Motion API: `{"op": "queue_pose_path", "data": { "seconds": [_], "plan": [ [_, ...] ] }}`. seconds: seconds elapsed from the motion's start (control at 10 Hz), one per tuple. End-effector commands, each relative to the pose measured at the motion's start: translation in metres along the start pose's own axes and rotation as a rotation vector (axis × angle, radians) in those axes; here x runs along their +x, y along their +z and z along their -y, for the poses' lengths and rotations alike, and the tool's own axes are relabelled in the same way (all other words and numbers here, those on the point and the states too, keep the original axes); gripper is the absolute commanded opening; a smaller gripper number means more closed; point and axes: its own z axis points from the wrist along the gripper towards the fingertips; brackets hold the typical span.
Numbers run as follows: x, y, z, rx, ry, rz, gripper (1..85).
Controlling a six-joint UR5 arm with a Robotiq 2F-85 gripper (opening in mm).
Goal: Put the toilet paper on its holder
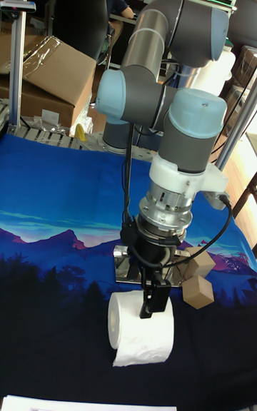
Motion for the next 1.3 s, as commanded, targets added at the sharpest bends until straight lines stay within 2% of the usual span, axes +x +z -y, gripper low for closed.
{"op": "queue_pose_path", "data": {
  "seconds": [0.0, 0.1, 0.3, 0.5, 0.7, 0.9, 1.2],
  "plan": [
    [0.002, 0.012, -0.007, 0.002, -0.005, -0.005, 85.0],
    [0.003, 0.017, -0.01, 0.002, -0.011, -0.004, 85.0],
    [0.005, 0.021, -0.002, 0.046, -0.028, -0.007, 85.0],
    [0.002, 0.017, 0.024, 0.12, -0.083, -0.001, 85.0],
    [-0.001, 0.015, 0.037, 0.154, -0.108, 0.002, 85.0],
    [-0.005, 0.016, 0.038, 0.155, -0.098, 0.015, 85.0],
    [-0.005, 0.022, 0.016, 0.088, -0.023, 0.027, 85.0]
  ]
}}
